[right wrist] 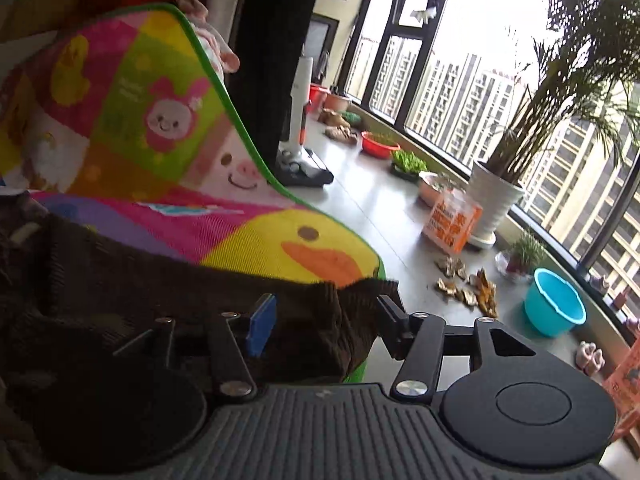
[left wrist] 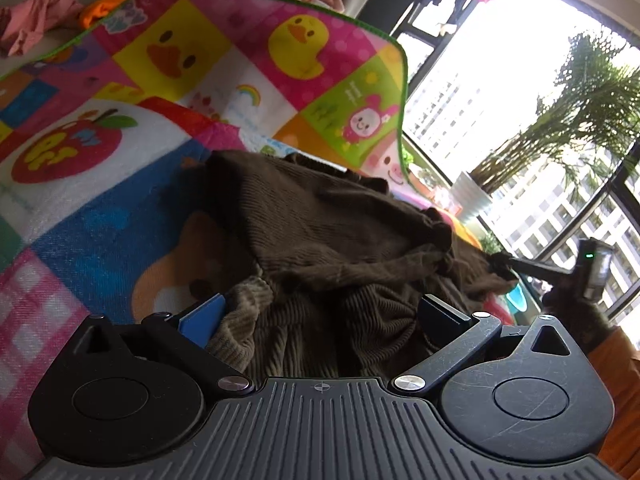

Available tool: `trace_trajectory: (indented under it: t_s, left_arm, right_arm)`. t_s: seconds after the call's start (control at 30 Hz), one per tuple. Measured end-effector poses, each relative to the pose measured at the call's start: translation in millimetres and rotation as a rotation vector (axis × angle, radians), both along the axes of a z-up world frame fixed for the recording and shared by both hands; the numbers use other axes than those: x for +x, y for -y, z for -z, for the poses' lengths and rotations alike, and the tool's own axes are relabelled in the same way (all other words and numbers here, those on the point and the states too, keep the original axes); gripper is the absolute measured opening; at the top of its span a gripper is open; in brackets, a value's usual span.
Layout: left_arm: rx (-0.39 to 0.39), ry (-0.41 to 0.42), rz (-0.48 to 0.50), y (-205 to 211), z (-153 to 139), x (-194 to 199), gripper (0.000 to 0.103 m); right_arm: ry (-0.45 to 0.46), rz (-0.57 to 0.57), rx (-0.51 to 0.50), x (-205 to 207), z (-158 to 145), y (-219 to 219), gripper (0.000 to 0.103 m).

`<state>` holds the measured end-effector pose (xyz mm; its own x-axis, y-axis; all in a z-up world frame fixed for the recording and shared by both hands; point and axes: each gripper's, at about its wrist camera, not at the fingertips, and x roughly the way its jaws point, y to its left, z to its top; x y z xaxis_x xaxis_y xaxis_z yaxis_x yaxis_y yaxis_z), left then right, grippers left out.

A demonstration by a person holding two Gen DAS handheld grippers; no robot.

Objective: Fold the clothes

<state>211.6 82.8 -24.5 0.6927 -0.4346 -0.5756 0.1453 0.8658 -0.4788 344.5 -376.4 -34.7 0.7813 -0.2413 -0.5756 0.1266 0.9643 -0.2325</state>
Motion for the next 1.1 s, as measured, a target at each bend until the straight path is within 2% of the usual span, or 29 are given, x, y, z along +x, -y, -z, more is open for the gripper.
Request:
trace_trajectory:
  t_s: [0.07,0.1,0.13,0.17,0.27,0.37,0.47,0.53,0.6,0.63,0.67,0.73,0.87,0.93,1.03,1.1]
  left_arm:
    - [0.013,-0.008,-0.004,2.6,-0.7,0.8,0.103]
    - [0.020,-0.012,-0.006,3.9,-1.1,1.2,0.103]
    - [0.021,-0.014,-0.008,4.1,-1.6,1.2,0.103]
    - [0.017,-0.015,-0.010,3.1,-1.7,0.9,0.103]
    - [0.002,-0.014,-0.014,-0.1,-0.5,0.2,0.103]
    - [-0.011,-0.007,-0.014,0.4,1.4,1.2,0.103]
    - [-0.039,0.007,-0.019,-0.9,-1.5,-1.8,0.103]
    - [-0.053,0.024,-0.015,-3.3,-5.9,-8.1,0.103]
    - [-0.065,0.038,-0.014,-8.2,-9.6,-15.8,0.103]
    - [-0.072,0.042,-0.017,-11.7,-10.9,-19.5,0.103]
    - [-0.078,0.047,-0.021,-15.3,-12.0,-22.9,0.103]
    - [-0.092,0.053,-0.032,-23.1,-12.9,-28.4,0.103]
    - [-0.145,0.039,-0.042,-30.7,-11.9,-23.9,0.103]
    - [-0.183,0.032,-0.038,-31.7,-11.5,-17.4,0.103]
    - [-0.238,0.015,-0.014,-23.1,-10.2,5.6,0.103]
    - [-0.218,-0.004,-0.015,-12.6,-7.4,24.7,0.102]
  right_arm:
    - [-0.012,0.030,0.025,10.9,13.4,8.4,0.057]
    - [-0.012,0.052,0.066,14.9,16.3,16.3,0.047]
    - [-0.010,0.074,0.105,17.9,17.8,23.8,0.023]
    - [0.009,0.089,0.141,16.3,13.4,29.6,0.016]
    - [0.133,0.051,0.176,-6.3,-23.0,22.7,0.012]
    - [0.261,-0.144,0.200,-37.4,-81.8,-23.7,0.012]
    - [0.353,-0.418,0.182,-63.2,-127.7,-100.6,0.012]
    - [0.359,-0.589,0.206,-72.8,-140.3,-148.9,0.012]
    - [0.321,-0.740,0.225,-77.7,-140.2,-194.4,0.013]
    - [0.289,-0.805,0.231,-79.0,-136.5,-210.9,0.019]
    - [0.275,-0.823,0.242,-80.1,-132.9,-213.1,0.026]
    - [0.247,-0.860,0.264,-82.1,-125.6,-217.6,0.063]
    - [0.192,-0.923,0.308,-86.7,-111.6,-224.2,0.078]
    - [0.180,-0.863,0.334,-93.1,-107.2,-203.7,0.093]
    - [0.133,-0.766,0.371,-106.2,-88.2,-169.2,0.101]
    - [0.077,-0.705,0.424,-114.9,-69.8,-146.5,0.103]
